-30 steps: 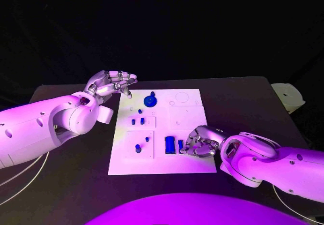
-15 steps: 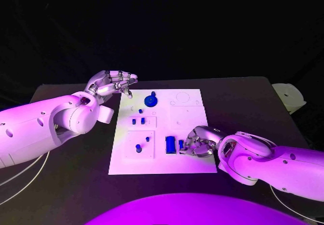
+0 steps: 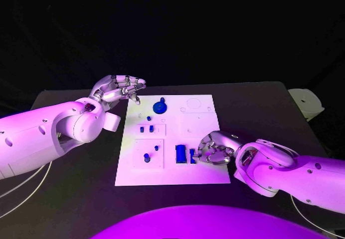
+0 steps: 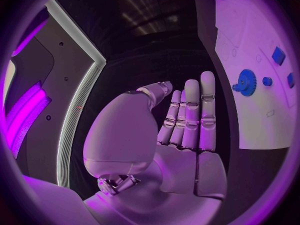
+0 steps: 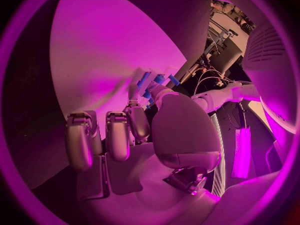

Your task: Assemble the parts on the task board

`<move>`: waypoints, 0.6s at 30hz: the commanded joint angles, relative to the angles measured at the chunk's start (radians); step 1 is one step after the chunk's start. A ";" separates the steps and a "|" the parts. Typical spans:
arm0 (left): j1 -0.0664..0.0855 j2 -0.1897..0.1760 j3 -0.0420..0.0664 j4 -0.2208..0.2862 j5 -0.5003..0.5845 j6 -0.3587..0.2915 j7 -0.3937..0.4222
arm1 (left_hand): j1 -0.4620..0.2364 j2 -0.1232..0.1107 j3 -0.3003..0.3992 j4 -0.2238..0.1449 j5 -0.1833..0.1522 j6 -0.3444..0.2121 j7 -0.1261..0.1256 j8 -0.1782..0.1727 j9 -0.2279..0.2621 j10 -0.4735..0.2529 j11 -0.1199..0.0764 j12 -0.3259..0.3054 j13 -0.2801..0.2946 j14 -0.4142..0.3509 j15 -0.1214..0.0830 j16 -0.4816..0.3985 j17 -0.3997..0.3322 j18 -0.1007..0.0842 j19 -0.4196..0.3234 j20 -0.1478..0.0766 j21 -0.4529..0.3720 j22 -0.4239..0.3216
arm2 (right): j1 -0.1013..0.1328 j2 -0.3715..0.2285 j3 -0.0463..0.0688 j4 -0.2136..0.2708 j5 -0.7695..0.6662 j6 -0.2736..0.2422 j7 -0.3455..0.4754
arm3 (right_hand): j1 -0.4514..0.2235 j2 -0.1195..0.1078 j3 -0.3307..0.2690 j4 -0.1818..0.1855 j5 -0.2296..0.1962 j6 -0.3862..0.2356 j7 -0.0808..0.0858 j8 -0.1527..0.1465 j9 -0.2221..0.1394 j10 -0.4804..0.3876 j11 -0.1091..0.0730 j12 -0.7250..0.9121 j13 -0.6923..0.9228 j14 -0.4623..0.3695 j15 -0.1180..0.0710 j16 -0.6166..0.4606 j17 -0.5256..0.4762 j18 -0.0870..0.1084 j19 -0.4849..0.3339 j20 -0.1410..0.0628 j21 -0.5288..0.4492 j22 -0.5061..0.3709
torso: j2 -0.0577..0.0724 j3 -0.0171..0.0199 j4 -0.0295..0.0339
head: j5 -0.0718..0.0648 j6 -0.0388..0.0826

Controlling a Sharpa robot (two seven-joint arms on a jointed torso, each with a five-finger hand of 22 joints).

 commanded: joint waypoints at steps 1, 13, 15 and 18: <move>-0.001 0.005 0.000 -0.002 0.012 0.016 0.014 | -0.005 0.003 -0.002 0.003 0.006 -0.004 0.002 0.004 0.001 -0.005 0.000 0.004 -0.001 -0.006 0.000 0.003 -0.001 0.006 -0.001 0.006 -0.004 -0.001 | 0.019 -0.006 0.001 -0.027 0.285 -0.113 0.258 | 0.029 -0.004 -0.007 -0.005 0.018 -0.030 0.010 -0.014 -0.004 -0.019 0.008 -0.025 0.054 0.066 0.009 -0.016 0.085 0.020 0.047 0.004 -0.052 0.226 | -0.007 -0.0066 0.0017 | -0.005 0.000; -0.029 0.064 -0.006 -0.109 0.102 0.022 0.077 | -0.051 -0.015 -0.066 0.066 -0.003 -0.023 -0.010 0.007 0.003 0.036 -0.009 0.033 -0.004 -0.084 0.004 -0.096 -0.048 0.007 -0.052 0.018 -0.120 -0.073 | 0.143 0.081 0.004 -0.322 0.988 -0.035 0.632 | 0.184 0.014 0.041 -0.022 -0.018 -0.176 0.102 -0.108 -0.055 -0.428 0.098 -0.777 -0.493 -0.277 0.092 -0.748 -0.661 0.171 -0.415 0.083 -1.105 -0.226 | -0.070 -0.0398 0.0035 | -0.006 0.074; -0.034 0.078 -0.007 -0.136 0.128 0.017 0.088 | -0.048 -0.015 -0.073 0.077 -0.003 -0.024 -0.010 0.010 0.005 0.048 -0.008 0.024 -0.012 -0.104 0.008 -0.150 -0.072 0.006 -0.066 0.023 -0.166 -0.104 | 0.156 0.114 0.008 -0.392 1.053 -0.010 0.663 | 0.193 0.010 0.067 -0.017 -0.029 -0.183 0.109 -0.128 -0.078 -0.440 0.113 -0.853 -0.589 -0.322 0.110 -0.844 -0.701 0.172 -0.442 0.102 -1.180 -0.297 | -0.077 -0.0421 0.0028 | -0.004 0.092; -0.042 0.107 -0.007 -0.189 0.166 0.009 0.104 | -0.026 -0.021 -0.077 0.119 -0.005 -0.026 -0.011 0.024 0.012 0.119 0.005 -0.077 -0.069 -0.163 0.042 -0.429 -0.165 0.006 -0.134 0.074 -0.407 -0.265 | 0.167 0.174 0.016 -0.507 1.132 0.035 0.703 | 0.198 -0.001 0.114 -0.019 -0.040 -0.166 0.122 -0.174 -0.132 -0.412 0.135 -0.985 -0.798 -0.382 0.149 -1.028 -0.786 0.184 -0.479 0.144 -1.323 -0.459 | -0.088 -0.0429 0.0029 | 0.002 0.118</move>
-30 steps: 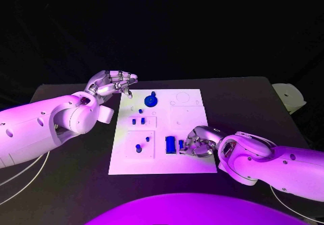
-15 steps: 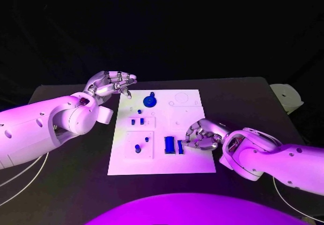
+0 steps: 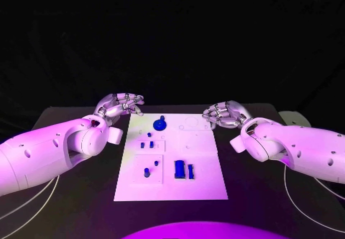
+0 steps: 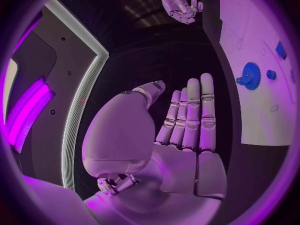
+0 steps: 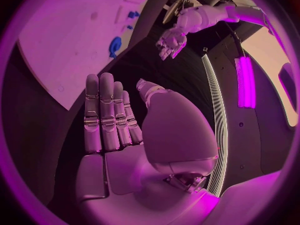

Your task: Assemble the parts on the task board

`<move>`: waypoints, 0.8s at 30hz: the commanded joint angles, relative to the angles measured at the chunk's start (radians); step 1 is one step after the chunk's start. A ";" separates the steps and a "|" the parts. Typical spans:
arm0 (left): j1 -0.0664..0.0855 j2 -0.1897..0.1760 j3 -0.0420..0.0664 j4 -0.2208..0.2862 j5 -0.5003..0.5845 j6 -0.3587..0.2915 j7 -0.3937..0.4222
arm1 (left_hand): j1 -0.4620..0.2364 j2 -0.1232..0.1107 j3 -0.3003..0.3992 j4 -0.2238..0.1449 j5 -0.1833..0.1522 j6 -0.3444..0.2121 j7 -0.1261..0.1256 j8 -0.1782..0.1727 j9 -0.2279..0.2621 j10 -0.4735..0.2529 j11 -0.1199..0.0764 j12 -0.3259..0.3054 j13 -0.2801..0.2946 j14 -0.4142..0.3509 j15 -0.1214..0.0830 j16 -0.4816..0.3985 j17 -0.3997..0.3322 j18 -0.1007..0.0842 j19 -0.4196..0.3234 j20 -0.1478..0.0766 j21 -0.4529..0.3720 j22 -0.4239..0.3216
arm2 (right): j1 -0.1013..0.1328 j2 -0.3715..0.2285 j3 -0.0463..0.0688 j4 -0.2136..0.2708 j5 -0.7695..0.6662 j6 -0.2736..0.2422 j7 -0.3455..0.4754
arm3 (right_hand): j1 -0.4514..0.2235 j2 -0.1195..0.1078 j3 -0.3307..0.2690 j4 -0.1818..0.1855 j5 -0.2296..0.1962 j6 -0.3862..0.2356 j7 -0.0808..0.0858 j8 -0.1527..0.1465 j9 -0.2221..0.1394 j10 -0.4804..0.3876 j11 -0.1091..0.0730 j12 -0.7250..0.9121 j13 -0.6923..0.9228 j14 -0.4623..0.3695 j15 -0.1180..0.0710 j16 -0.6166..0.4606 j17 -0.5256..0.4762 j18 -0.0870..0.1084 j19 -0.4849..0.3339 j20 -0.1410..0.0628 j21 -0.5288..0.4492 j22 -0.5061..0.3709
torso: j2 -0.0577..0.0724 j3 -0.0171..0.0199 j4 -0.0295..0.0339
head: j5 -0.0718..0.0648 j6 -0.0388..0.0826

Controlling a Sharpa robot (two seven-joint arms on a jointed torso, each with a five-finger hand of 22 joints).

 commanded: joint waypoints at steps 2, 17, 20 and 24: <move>-0.009 0.033 0.001 -0.059 0.104 0.006 0.065 | 0.029 -0.005 -0.005 0.034 -0.004 -0.017 -0.006 0.006 0.004 0.057 0.012 -0.109 -0.048 -0.017 0.027 -0.219 -0.050 0.003 -0.027 0.047 -0.201 -0.141 | 0.008 0.062 0.005 -0.119 0.274 0.115 0.153 | 0.009 0.005 0.039 -0.015 -0.012 0.009 0.012 -0.046 -0.048 0.001 0.024 -0.111 -0.179 -0.056 0.033 -0.155 -0.074 0.009 -0.024 0.036 -0.117 -0.144 | -0.031 -0.0060 0.0019 | 0.008 0.036; -0.026 0.094 0.004 -0.137 0.102 -0.043 0.052 | -0.530 0.185 -0.465 -0.166 -0.227 -0.811 -0.191 -0.348 -0.288 -0.897 -0.143 -0.469 -0.114 -0.910 -0.089 -0.764 -0.316 -0.178 -0.929 -0.188 -0.513 -0.391 | 0.001 0.161 0.025 -0.257 0.285 0.078 0.142 | -0.589 0.163 -0.397 -0.258 -0.118 -0.827 -0.174 -0.283 -0.563 -1.002 -0.111 -0.314 -0.608 -1.085 -0.056 -0.544 -0.558 -0.171 -0.987 -0.161 -0.236 -0.926 | -0.043 0.0044 0.0114 | 0.021 0.081; -0.032 0.087 0.007 -0.101 0.101 -0.092 0.058 | -1.316 0.185 -0.465 -0.166 -0.227 -0.811 -0.191 -0.348 -0.288 -0.897 -0.143 -0.469 -0.114 -0.910 -0.089 -0.764 -0.316 -0.178 -0.929 -0.188 -0.513 -0.391 | -0.012 0.150 0.038 -0.208 0.310 0.033 0.161 | -1.337 0.163 -0.397 -0.258 -0.118 -0.827 -0.174 -0.283 -0.563 -1.002 -0.111 -0.314 -0.608 -1.085 -0.056 -0.544 -0.558 -0.171 -0.987 -0.161 -0.236 -0.926 | -0.047 0.0121 0.0169 | 0.025 0.105; -0.044 0.072 0.015 -0.024 0.099 -0.197 0.071 | -1.316 0.185 -0.465 -0.166 -0.227 -0.811 -0.191 -0.348 -0.288 -0.897 -0.143 -0.469 -0.114 -0.910 -0.089 -0.764 -0.316 -0.178 -0.929 -0.188 -0.513 -0.391 | -0.041 0.126 0.066 -0.104 0.362 -0.063 0.200 | -1.337 0.163 -0.397 -0.258 -0.118 -0.827 -0.174 -0.283 -0.563 -1.002 -0.111 -0.314 -0.608 -1.085 -0.056 -0.544 -0.558 -0.171 -0.987 -0.161 -0.236 -0.926 | -0.053 0.0259 0.0268 | 0.031 0.149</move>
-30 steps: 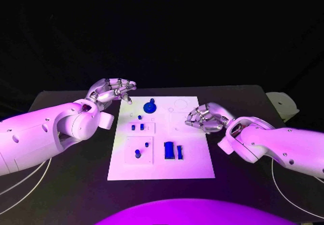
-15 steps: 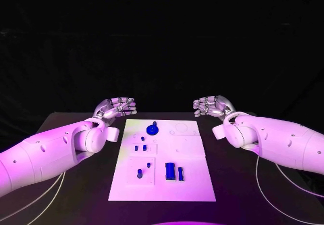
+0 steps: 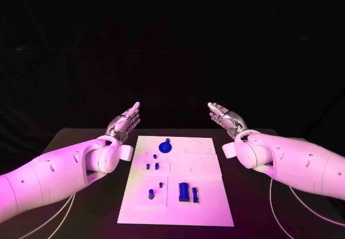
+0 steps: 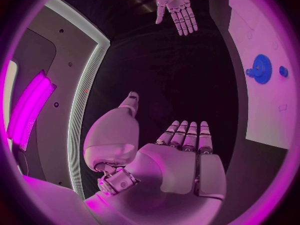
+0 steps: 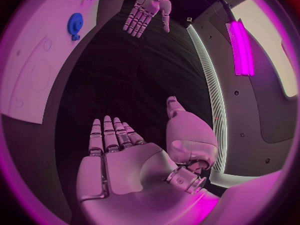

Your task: Assemble the parts on the task board

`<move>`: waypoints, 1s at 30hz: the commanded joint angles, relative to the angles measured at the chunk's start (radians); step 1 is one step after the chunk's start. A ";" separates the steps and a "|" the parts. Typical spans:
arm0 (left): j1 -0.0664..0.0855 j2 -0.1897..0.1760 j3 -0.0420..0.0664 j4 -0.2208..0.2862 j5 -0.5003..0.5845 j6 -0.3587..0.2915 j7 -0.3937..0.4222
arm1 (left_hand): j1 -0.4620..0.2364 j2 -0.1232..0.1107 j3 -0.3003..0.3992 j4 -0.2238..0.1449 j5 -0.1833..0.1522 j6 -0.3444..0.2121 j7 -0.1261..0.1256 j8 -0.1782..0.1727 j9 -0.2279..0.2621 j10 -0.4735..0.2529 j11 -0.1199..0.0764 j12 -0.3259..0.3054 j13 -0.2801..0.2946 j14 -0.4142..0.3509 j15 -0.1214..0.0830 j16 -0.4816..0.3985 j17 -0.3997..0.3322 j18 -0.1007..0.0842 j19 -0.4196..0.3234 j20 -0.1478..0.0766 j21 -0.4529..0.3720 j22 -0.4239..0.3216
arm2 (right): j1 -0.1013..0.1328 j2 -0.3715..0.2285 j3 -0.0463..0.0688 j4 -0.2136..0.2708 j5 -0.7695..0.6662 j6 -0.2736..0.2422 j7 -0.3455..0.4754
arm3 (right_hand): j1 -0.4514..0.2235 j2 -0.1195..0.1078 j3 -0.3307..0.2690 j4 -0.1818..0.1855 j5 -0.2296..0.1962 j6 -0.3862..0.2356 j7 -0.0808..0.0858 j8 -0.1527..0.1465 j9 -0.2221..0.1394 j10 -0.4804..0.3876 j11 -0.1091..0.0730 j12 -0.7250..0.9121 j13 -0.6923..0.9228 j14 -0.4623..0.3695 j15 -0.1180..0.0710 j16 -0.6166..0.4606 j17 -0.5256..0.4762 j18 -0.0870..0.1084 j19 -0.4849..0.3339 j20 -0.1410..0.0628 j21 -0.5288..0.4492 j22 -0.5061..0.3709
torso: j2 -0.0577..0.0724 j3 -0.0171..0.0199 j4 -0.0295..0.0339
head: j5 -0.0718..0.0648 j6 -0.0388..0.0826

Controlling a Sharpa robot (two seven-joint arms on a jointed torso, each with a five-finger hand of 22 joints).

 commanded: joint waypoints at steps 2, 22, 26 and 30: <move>-0.011 -0.013 0.008 0.075 -0.007 -0.173 0.032 | -0.597 0.025 -0.059 -0.032 -0.032 -0.106 -0.025 -0.045 -0.036 -0.128 -0.022 -0.022 -0.009 -0.107 -0.023 -0.039 -0.028 -0.037 -0.118 -0.041 -0.013 -0.012 | -0.026 -0.021 0.023 0.100 0.085 -0.156 0.076 | -0.502 0.018 -0.062 -0.025 -0.014 -0.121 -0.027 -0.023 -0.060 -0.196 -0.021 -0.016 -0.023 -0.211 -0.016 -0.030 -0.051 -0.029 -0.137 -0.031 -0.013 -0.074 | -0.009 0.0176 0.0124 | 0.006 0.045; -0.046 -0.056 0.031 0.301 -0.012 -0.479 0.071 | -0.597 0.025 -0.059 -0.032 -0.032 -0.106 -0.025 -0.045 -0.036 -0.128 -0.022 -0.022 -0.009 -0.107 -0.023 -0.039 -0.028 -0.037 -0.118 -0.041 -0.013 -0.012 | -0.080 -0.067 0.077 0.300 0.186 -0.341 0.151 | -0.502 0.018 -0.062 -0.025 -0.014 -0.121 -0.027 -0.023 -0.060 -0.196 -0.021 -0.016 -0.023 -0.211 -0.016 -0.030 -0.051 -0.029 -0.137 -0.031 -0.013 -0.074 | -0.012 0.0249 0.0177 | 0.010 0.069; -0.046 -0.056 0.031 0.301 -0.012 -0.479 0.071 | -0.597 0.025 -0.059 -0.032 -0.032 -0.106 -0.025 -0.045 -0.036 -0.128 -0.022 -0.022 -0.009 -0.107 -0.023 -0.039 -0.028 -0.037 -0.118 -0.041 -0.013 -0.012 | -0.080 -0.067 0.077 0.300 0.186 -0.341 0.151 | -0.502 0.018 -0.062 -0.025 -0.014 -0.121 -0.027 -0.023 -0.060 -0.196 -0.021 -0.016 -0.023 -0.211 -0.016 -0.030 -0.051 -0.029 -0.137 -0.031 -0.013 -0.074 | -0.012 0.0249 0.0177 | 0.010 0.069; -0.046 -0.056 0.031 0.301 -0.012 -0.479 0.071 | -0.597 0.025 -0.059 -0.032 -0.032 -0.106 -0.025 -0.045 -0.036 -0.128 -0.022 -0.022 -0.009 -0.107 -0.023 -0.039 -0.028 -0.037 -0.118 -0.041 -0.013 -0.012 | -0.080 -0.067 0.077 0.300 0.186 -0.341 0.151 | -0.502 0.018 -0.062 -0.025 -0.014 -0.121 -0.027 -0.023 -0.060 -0.196 -0.021 -0.016 -0.023 -0.211 -0.016 -0.030 -0.051 -0.029 -0.137 -0.031 -0.013 -0.074 | -0.012 0.0249 0.0177 | 0.010 0.069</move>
